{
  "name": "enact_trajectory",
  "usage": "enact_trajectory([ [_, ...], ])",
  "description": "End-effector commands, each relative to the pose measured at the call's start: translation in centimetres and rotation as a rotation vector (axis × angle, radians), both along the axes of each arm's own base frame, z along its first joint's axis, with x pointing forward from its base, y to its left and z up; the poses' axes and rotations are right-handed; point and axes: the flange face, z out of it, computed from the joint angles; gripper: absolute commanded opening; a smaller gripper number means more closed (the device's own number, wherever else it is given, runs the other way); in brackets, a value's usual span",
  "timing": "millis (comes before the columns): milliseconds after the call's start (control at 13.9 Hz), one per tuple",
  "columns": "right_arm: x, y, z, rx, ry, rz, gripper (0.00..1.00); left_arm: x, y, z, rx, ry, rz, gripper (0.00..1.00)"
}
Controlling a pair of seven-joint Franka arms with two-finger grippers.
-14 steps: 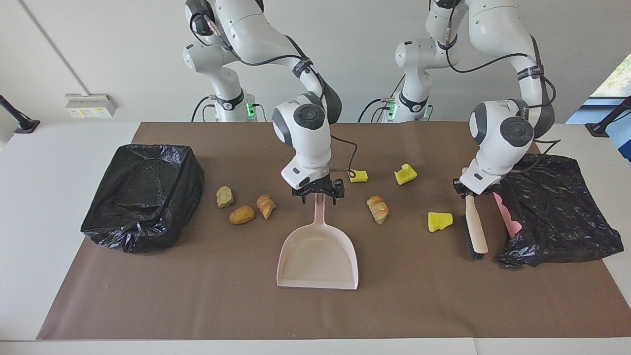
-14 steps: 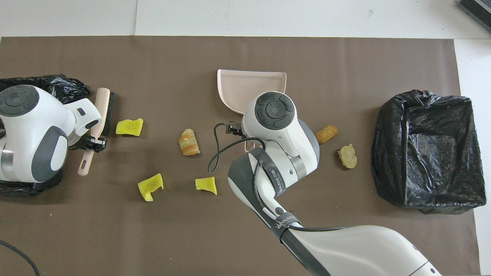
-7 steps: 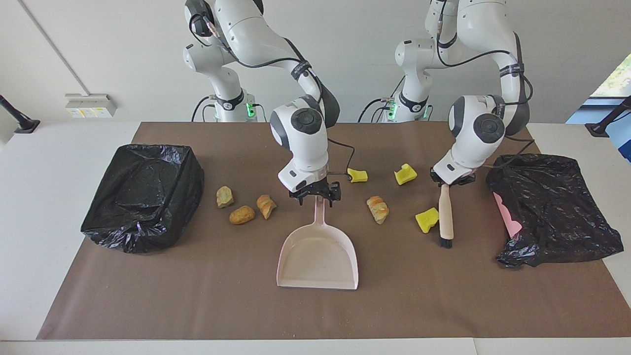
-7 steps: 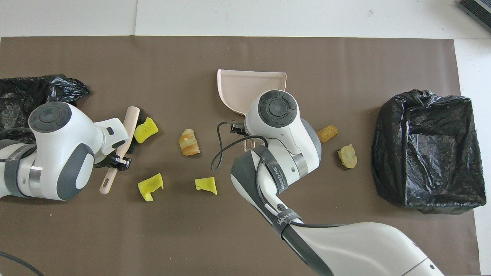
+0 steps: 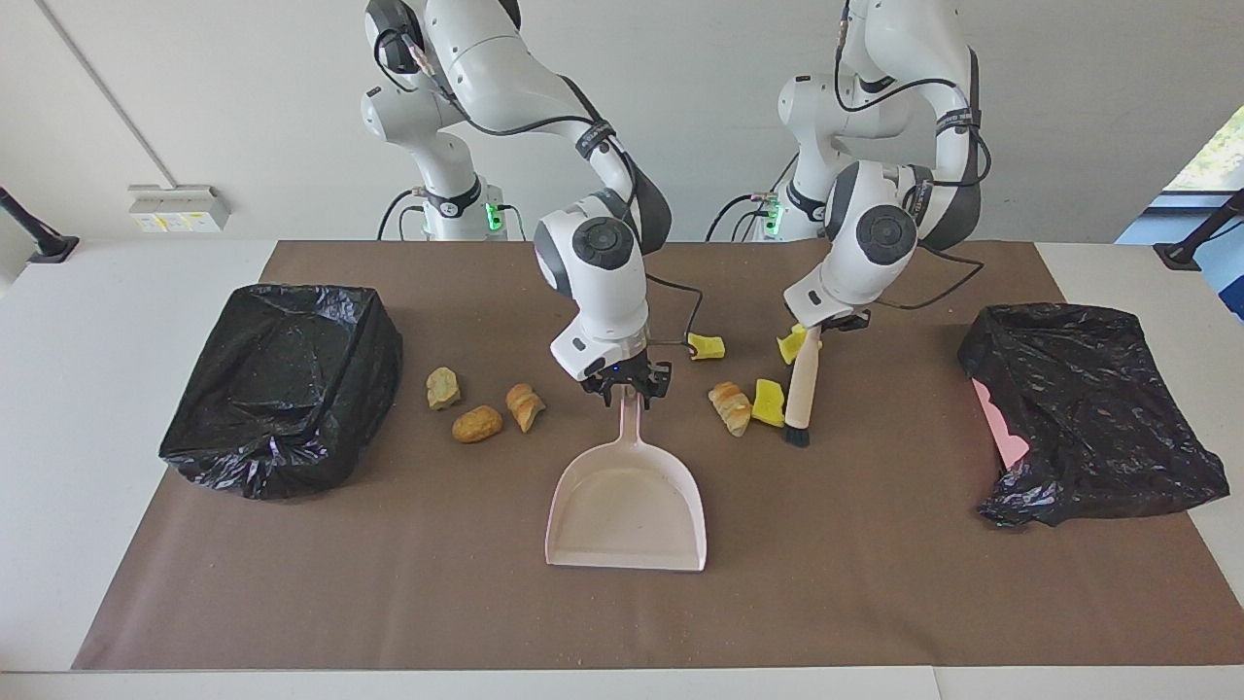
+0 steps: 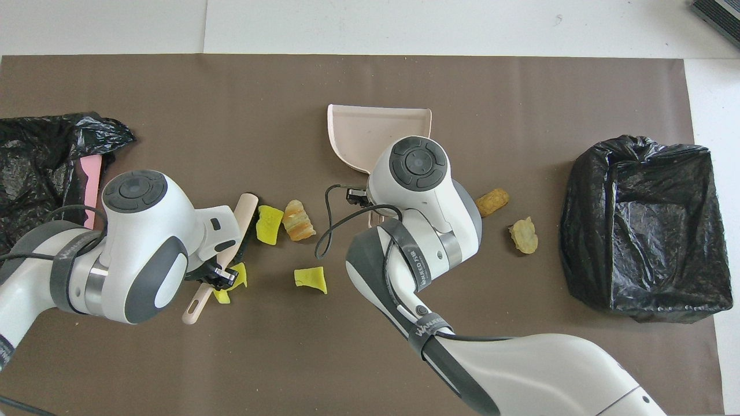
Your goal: Sweep and dump trash in bin
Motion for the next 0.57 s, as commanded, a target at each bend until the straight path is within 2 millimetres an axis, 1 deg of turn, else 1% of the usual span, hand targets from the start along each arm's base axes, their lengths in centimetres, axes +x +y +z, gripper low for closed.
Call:
enact_trajectory([
  [0, 0.0, 0.2, 0.2, 0.001, 0.002, -0.013, 0.00, 1.0, 0.0, 3.9, -0.030, -0.011, 0.034, 0.00],
  [72, -0.1, 0.4, 0.2, 0.001, 0.005, -0.024, 0.00, 0.9, 0.4, 5.1, -0.023, -0.021, 0.067, 0.00],
  [144, -0.1, 0.4, 0.3, 0.000, 0.003, -0.036, 0.00, 0.2, 0.7, 6.1, -0.009, -0.033, 0.114, 0.00],
  [216, -0.1, 0.5, 0.4, -0.010, -0.004, -0.029, 0.00, -0.8, 1.0, 6.6, 0.017, -0.009, 0.161, 0.00],
  [359, 0.4, -0.1, 1.4, -0.007, -0.019, -0.023, 0.00, -2.6, 1.6, 6.5, 0.085, 0.052, 0.265, 0.00],
  [431, 0.4, -0.5, 2.0, -0.004, -0.020, 0.002, 0.00, -3.6, 1.9, 6.0, 0.123, 0.055, 0.345, 0.00],
  [503, 0.2, -0.6, 3.0, 0.009, -0.024, 0.095, 0.00, -4.8, 2.3, 5.3, 0.165, 0.054, 0.438, 0.00],
])
